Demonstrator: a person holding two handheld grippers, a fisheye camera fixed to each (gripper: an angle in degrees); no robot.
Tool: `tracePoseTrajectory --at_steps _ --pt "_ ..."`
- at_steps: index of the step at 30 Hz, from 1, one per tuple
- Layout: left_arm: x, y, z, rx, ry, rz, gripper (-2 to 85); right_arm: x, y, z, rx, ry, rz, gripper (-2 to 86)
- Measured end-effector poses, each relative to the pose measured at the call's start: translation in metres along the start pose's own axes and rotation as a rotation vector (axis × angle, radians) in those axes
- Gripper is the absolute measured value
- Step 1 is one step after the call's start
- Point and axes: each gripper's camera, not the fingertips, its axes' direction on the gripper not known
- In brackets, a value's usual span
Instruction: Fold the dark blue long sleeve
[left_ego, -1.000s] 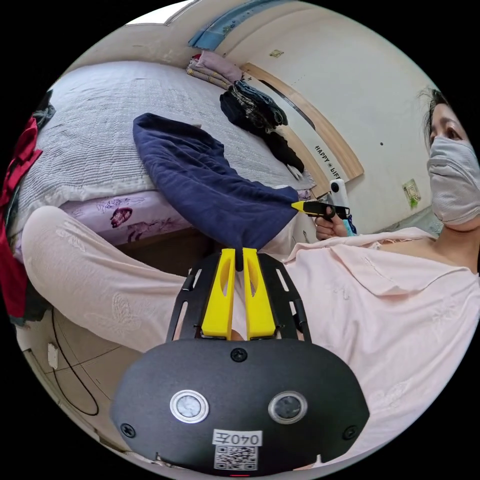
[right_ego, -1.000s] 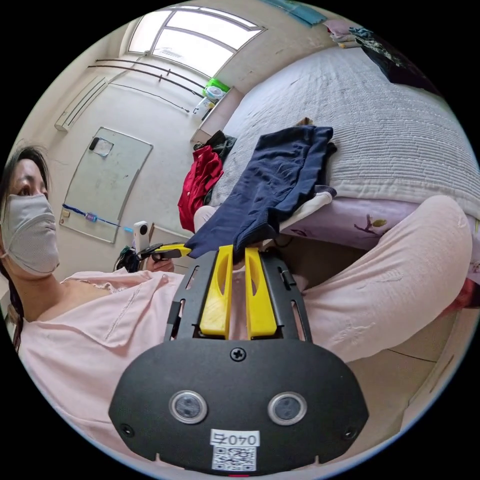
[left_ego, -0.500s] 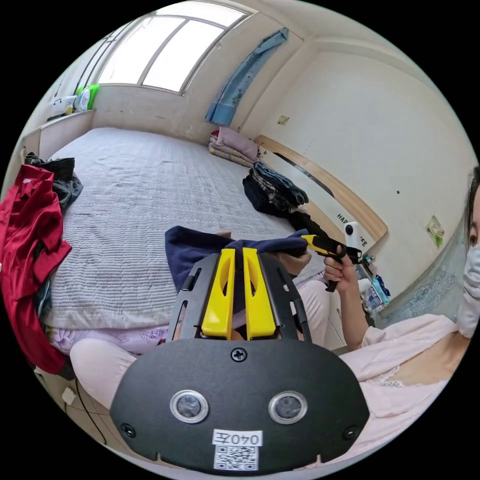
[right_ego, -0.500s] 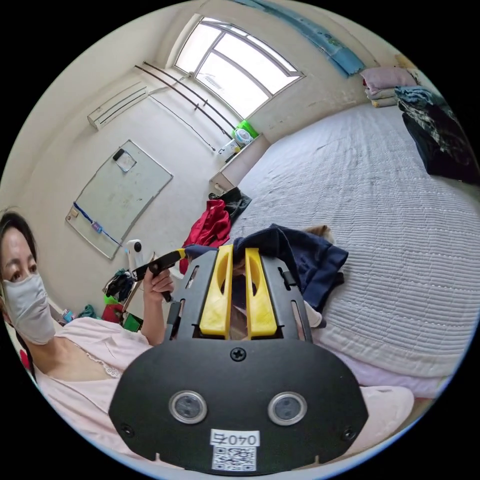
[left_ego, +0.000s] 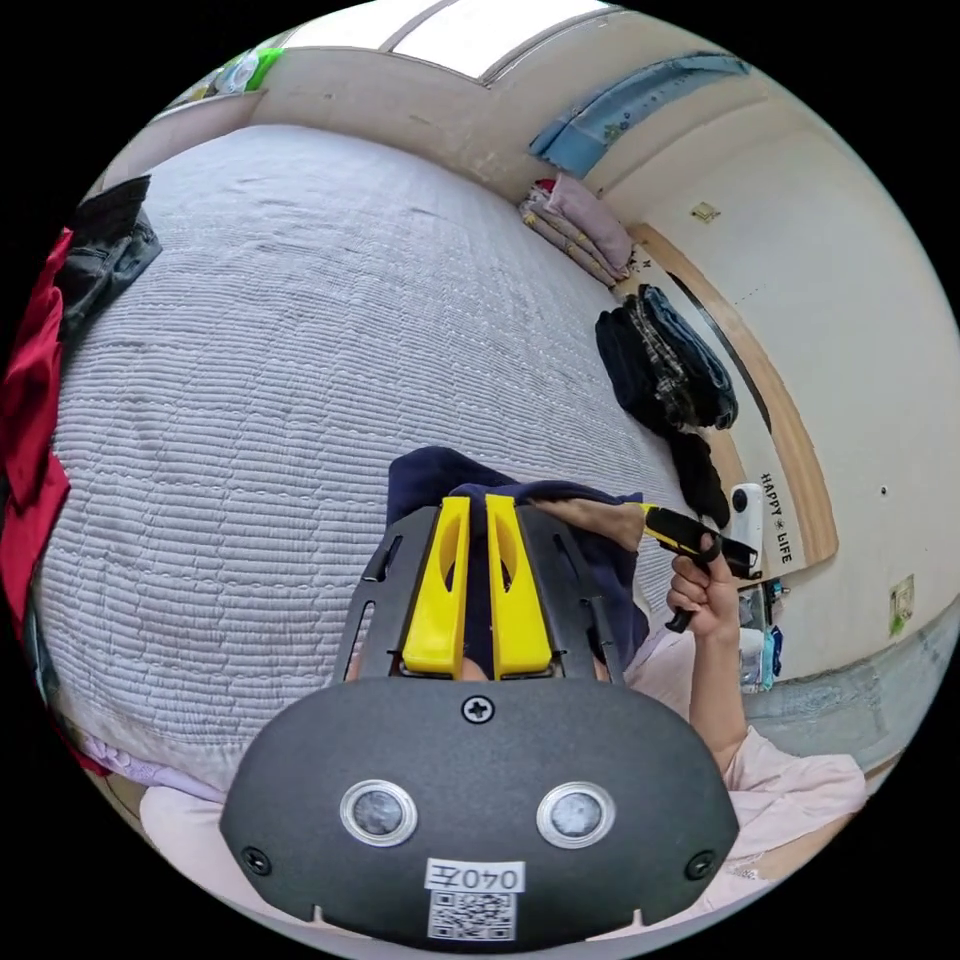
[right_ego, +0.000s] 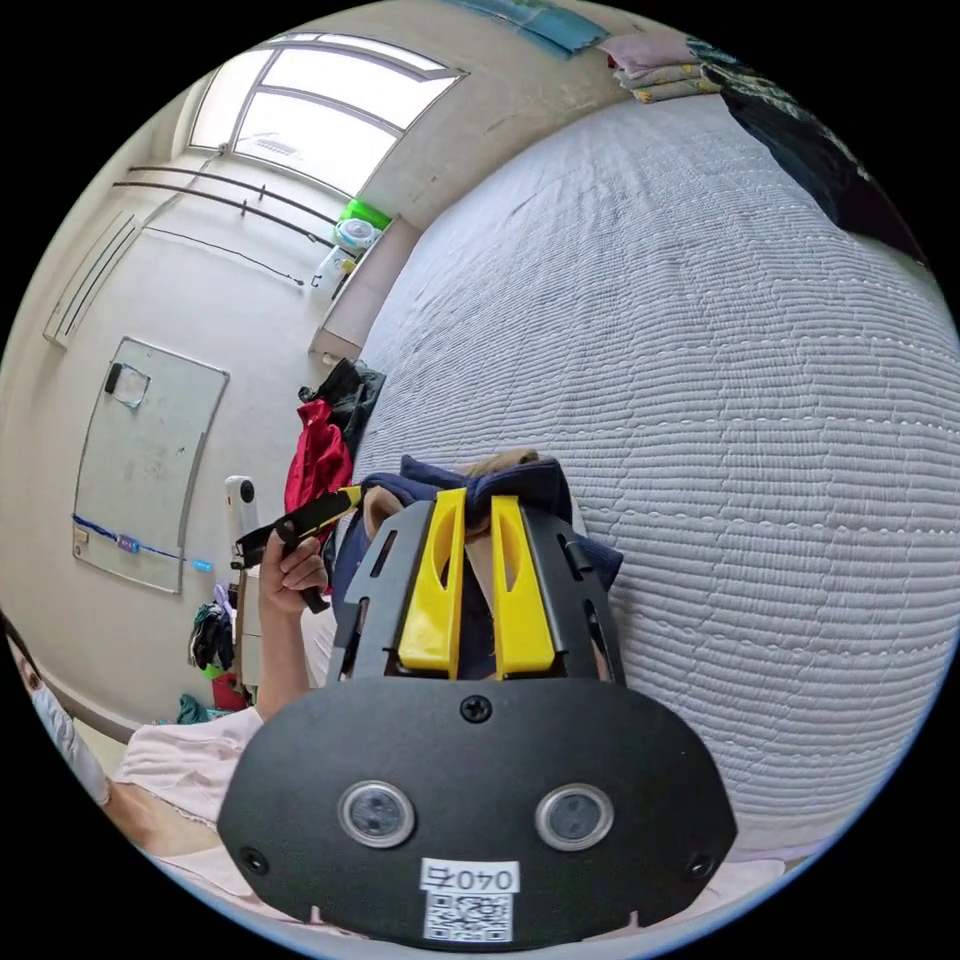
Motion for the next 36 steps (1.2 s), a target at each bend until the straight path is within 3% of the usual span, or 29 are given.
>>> tracePoseTrajectory --at_steps 3,7,10,14,19,21,24,26,28,32,36 --pt "-0.014 0.006 0.000 0.069 0.096 -0.146 -1.2 0.001 -0.006 0.014 -0.025 -0.014 0.019 9.0" --pt "-0.003 0.026 -0.046 0.277 0.226 -0.130 -0.4 -0.025 -0.003 -0.022 0.127 0.044 -0.045 13.2" --pt "0.034 0.040 -0.072 0.401 0.127 0.028 -1.0 -0.066 0.009 -0.040 0.216 0.117 -0.179 9.7" --pt "0.080 0.039 -0.070 0.373 0.125 0.136 -1.3 -0.128 0.018 -0.003 0.123 0.199 -0.367 0.6" --pt "0.156 0.056 -0.032 0.267 -0.144 0.319 -1.0 -0.178 0.023 0.067 -0.003 0.303 -0.526 -0.8" --pt "0.183 0.062 0.005 0.217 -0.403 0.378 -0.9 -0.192 0.023 0.088 -0.023 0.348 -0.570 -0.9" --pt "0.209 0.062 0.059 0.189 -0.733 0.477 -0.9 -0.202 0.019 0.120 -0.019 0.573 -0.598 -1.0" --pt "0.217 0.056 0.089 0.143 -0.795 0.523 -0.9 -0.198 0.010 0.141 -0.057 0.743 -0.576 -1.0" --pt "0.221 0.049 0.114 0.098 -0.809 0.532 -0.8 -0.189 0.004 0.151 -0.079 0.767 -0.546 -1.0" --pt "0.222 0.040 0.155 0.034 -0.851 0.570 -0.8 -0.163 -0.010 0.151 -0.060 0.600 -0.423 -1.0" --pt "0.227 0.048 0.164 0.119 -0.861 0.570 -0.8 -0.153 -0.019 0.152 -0.026 0.527 -0.363 -1.0"
